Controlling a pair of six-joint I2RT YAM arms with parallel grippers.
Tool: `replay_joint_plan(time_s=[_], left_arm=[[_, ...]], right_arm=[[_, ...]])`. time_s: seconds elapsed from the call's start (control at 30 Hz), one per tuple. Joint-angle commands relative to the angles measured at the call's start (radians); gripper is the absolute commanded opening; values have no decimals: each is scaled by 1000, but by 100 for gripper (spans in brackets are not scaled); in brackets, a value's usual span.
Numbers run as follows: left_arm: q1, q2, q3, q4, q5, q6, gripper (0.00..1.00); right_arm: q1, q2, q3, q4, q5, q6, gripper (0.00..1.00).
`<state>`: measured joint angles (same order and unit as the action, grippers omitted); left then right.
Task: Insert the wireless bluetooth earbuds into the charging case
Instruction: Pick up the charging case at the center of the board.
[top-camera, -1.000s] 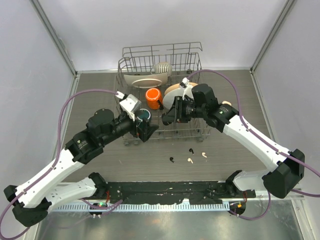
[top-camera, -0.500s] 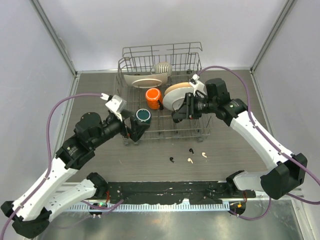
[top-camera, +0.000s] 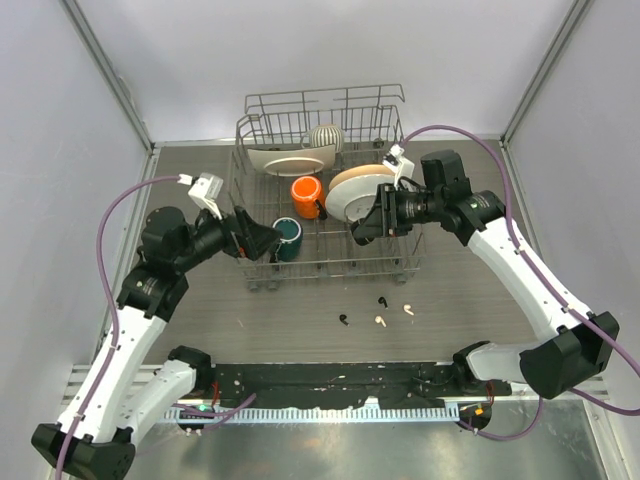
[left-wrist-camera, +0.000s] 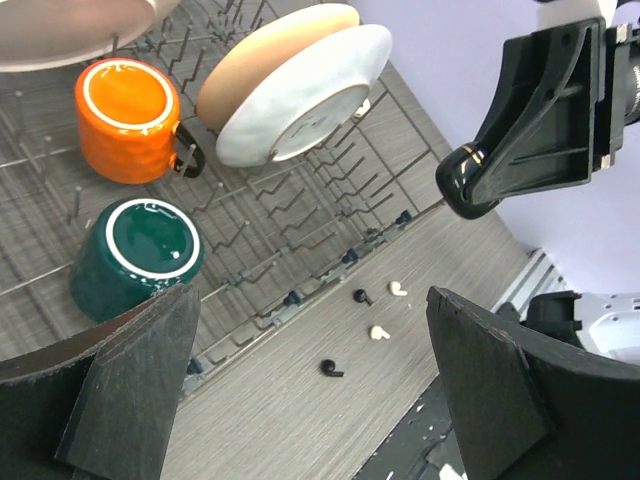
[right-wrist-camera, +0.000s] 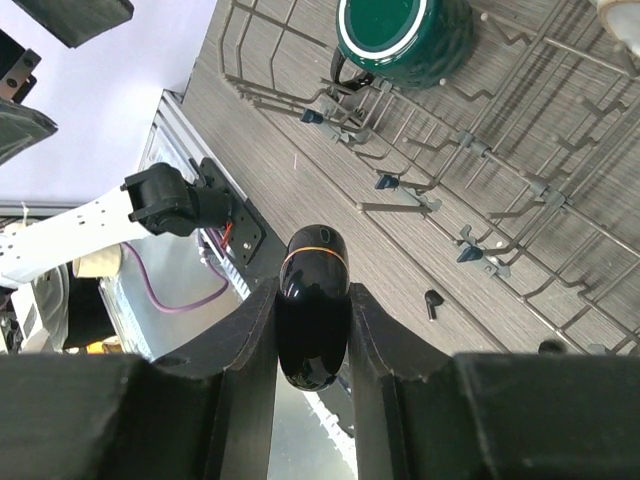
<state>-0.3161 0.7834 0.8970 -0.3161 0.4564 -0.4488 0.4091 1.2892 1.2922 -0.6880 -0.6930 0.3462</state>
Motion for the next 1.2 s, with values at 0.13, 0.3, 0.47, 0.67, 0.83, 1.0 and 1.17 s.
replay_joint_plan(time_s=[0.13,0.3,0.47,0.67,0.83,1.0,1.17], left_arm=[[54,20,-1,87,97,-198,100],[86,13,-24,97,83,-309,100],[114,40,-67,184,194,-452,100],[127,31,-78,206,228,-482,100],[129,19,-98,170,185,-516,100],[130,-3,-102,144,130,-495,100],[129,-38,-90,132,84,-475,100]], right_arm=[[-4,-22,39,-24,-45,-55,1],[-6,-19,44,-30,-66,-67,1],[-6,-2,62,-51,-114,-98,1],[-4,19,85,-90,-142,-144,1],[-6,36,91,-88,-148,-145,1],[-6,39,93,-74,-146,-131,1],[-6,39,85,-67,-155,-131,1]])
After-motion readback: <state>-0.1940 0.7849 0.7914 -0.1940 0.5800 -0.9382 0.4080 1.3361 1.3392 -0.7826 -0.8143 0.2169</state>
